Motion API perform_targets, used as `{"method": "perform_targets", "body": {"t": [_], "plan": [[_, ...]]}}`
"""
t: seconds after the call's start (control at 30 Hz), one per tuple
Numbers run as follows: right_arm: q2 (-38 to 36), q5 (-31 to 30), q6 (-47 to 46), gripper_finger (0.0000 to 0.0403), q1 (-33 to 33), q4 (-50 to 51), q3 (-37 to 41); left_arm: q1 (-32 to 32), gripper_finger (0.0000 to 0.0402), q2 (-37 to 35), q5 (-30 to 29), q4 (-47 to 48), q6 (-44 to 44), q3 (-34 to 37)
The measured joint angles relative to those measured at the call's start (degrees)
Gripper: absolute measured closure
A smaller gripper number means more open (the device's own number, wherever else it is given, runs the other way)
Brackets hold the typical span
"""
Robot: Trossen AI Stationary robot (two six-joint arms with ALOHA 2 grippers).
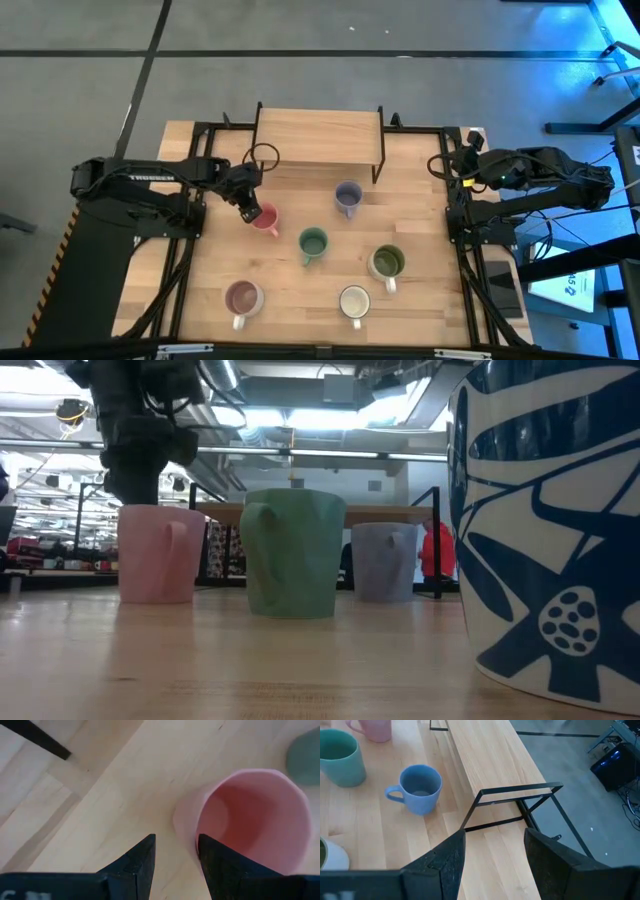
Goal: Place coffee mugs
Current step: Put the pink mug on the shelf
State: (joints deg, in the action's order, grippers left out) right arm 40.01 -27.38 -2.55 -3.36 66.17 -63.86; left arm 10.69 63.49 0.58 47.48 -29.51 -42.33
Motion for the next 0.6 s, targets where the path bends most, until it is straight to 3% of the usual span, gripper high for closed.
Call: {"method": "perform_targets", "body": {"t": [0.33,0.6], "plan": [[0.0,0.0,0.1,0.0210,0.0,0.0,0.0,0.0,0.0266,5.2,1.6,-3.7,0.1,0.1],[0.0,0.0,0.6,0.0210,0.0,0.0,0.0,0.0,0.0334,11.4,2.8,-5.4,-0.2,0.1]]}}
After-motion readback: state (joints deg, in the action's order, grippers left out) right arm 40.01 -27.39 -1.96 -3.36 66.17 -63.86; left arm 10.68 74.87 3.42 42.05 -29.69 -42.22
